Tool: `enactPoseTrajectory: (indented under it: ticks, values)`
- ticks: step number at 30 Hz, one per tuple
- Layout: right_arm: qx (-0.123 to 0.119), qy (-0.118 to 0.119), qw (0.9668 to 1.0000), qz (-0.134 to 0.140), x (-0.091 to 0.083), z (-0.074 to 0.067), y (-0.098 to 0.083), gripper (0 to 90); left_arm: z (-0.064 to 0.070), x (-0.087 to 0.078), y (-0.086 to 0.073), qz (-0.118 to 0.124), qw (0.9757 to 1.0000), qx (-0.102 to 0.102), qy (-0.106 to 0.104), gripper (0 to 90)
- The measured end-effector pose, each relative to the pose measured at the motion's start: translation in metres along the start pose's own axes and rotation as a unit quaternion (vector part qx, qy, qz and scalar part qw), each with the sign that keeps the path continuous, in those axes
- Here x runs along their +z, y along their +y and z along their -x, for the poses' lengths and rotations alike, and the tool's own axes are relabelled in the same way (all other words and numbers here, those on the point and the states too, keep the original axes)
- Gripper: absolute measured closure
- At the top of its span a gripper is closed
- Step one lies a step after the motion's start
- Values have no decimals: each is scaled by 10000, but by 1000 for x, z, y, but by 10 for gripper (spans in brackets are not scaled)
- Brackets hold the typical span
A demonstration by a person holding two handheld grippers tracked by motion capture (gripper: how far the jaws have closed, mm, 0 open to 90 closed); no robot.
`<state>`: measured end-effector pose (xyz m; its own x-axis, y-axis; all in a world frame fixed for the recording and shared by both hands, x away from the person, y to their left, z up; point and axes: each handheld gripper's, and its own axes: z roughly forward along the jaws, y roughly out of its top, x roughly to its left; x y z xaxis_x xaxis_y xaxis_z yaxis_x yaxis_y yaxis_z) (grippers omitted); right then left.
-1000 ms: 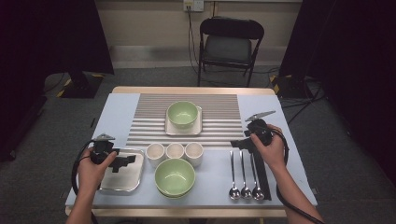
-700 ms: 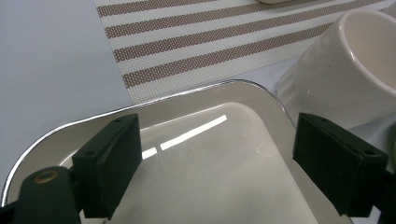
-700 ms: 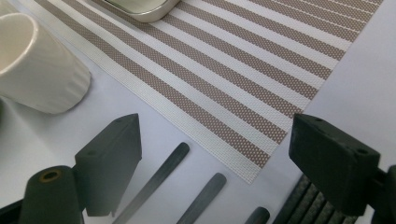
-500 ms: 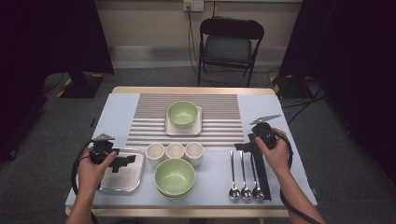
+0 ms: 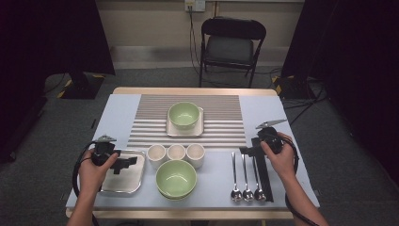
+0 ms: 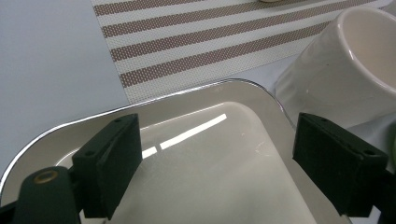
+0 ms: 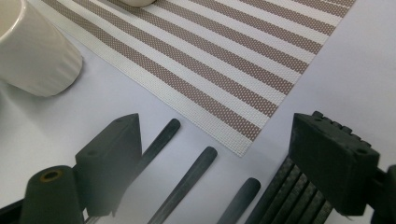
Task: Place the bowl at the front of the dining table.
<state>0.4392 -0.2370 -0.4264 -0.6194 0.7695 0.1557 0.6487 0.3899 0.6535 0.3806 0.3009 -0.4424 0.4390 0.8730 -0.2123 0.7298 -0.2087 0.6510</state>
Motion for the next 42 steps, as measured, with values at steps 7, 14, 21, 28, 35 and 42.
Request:
enactPoseTrajectory:
  ticks: [7,14,21,28,35,42]
  values:
    - [26,-27,10000,6,-3,1,-7,162,0,0,0,6,10000,6,-7,152]
    - [44,-57,10000,-19,-5,1,-15,162,1,1,0,18,10000,-11,-25,153]
    - [-10,-40,10000,-27,-5,1,-21,162,1,0,0,14,10000,27,-4,153]
    - [32,-36,10000,-26,-6,2,-29,162,2,0,0,21,10000,-6,-7,153]
    - [36,-62,10000,-11,-6,3,-34,162,2,0,0,-4,10000,45,7,153]
    - [5,-30,10000,-21,-6,-1,-35,162,3,0,1,-5,10000,61,-3,152]
